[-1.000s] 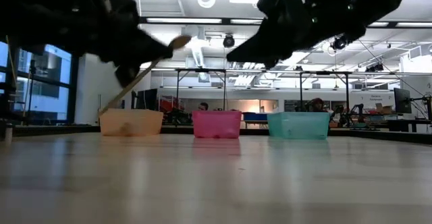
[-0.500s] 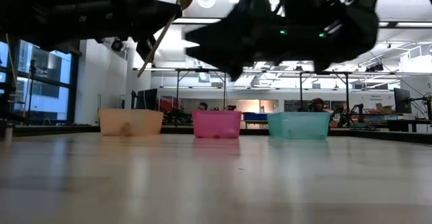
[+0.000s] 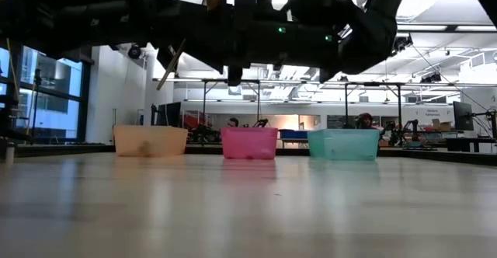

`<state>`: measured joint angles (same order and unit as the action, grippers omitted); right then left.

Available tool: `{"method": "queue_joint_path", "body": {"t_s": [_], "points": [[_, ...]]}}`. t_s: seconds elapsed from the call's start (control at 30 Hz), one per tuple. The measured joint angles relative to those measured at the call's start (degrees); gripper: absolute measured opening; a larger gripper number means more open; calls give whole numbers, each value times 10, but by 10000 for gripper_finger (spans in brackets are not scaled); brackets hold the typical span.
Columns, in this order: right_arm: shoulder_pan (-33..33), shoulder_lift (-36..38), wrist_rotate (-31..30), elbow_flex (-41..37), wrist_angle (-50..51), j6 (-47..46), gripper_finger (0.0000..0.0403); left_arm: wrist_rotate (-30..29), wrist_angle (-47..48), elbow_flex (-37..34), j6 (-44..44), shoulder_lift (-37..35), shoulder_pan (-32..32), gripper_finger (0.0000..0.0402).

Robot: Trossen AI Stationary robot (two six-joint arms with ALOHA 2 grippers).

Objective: Sort silverware by color (type)
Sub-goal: Put the golden spoon into the green bin

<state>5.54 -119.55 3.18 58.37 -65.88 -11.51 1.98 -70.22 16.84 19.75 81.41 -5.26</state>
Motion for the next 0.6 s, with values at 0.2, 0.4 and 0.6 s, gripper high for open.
{"method": "queue_joint_path", "body": {"t_s": [0.2, 0.4, 0.6], "points": [[12, 0, -33, 0, 1, 17, 20, -4, -1, 0, -5, 0, 0, 5], [16, 0, -45, 0, 10, 38, 9, -12, 0, 0, -8, 0, -1, 10], [9, 0, -47, 0, 26, 40, 2, -37, 1, -1, -23, 0, -1, 43]]}}
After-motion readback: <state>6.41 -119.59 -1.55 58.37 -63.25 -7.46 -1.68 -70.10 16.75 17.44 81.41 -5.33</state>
